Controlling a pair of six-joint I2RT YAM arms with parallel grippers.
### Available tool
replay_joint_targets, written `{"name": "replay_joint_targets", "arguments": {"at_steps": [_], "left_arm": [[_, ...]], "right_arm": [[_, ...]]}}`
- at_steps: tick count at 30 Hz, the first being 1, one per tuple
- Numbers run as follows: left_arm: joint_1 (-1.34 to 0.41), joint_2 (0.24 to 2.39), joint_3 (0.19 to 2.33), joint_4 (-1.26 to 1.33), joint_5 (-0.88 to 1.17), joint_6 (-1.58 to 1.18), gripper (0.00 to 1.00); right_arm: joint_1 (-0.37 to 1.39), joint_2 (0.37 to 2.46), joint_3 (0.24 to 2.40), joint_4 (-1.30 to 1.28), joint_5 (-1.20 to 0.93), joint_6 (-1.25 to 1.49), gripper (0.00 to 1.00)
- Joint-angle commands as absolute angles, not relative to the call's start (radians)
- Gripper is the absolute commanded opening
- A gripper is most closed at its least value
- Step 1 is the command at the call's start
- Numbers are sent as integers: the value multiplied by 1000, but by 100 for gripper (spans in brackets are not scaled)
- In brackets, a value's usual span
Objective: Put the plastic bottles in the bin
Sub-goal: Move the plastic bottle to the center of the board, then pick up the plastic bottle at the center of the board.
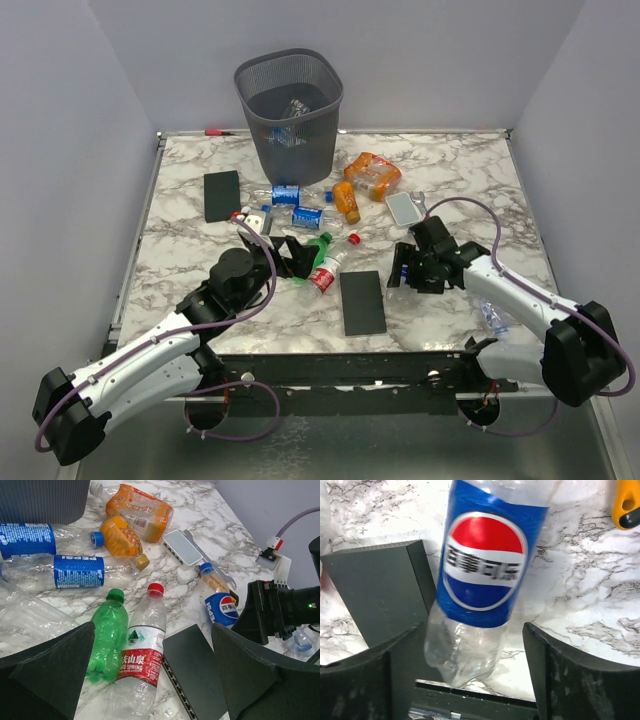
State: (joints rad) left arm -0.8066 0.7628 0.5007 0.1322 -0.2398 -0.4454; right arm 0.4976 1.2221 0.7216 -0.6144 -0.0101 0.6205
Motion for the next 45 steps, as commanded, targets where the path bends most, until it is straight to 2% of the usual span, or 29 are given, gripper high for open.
{"name": "replay_joint_targets", "arguments": {"at_steps": [1,7,14,19,22,25,29,35,40,45], "left_arm": [[-808,751,495,143,-211,-451,99],[-808,751,492,142,-210,-453,99],[-808,764,497,141,-204,-453,99],[-808,753,492,136,-211,-453,99],[-808,750,491,135,-216,-451,99],[-808,751,492,136,-221,-449,99],[-808,743,495,145,-244,-454,99],[-808,741,569,269,-162,-512,99],[-808,812,704,435,-6,-589,99],[-808,1003,956,454,244,-630,99]], "right_arm": [[501,1259,733,-614,45,637,83],[501,1254,710,-529,101,700,86],[502,1347,726,-410,116,731,84],[501,1409,718,-373,91,696,73],[502,1390,706,-373,87,688,59],[502,1296,703,-380,94,669,48],[503,1040,694,-315,19,575,42],[505,713,670,-123,-290,463,41],[505,652,630,85,-567,528,42],[505,624,572,233,-649,593,42]]}}
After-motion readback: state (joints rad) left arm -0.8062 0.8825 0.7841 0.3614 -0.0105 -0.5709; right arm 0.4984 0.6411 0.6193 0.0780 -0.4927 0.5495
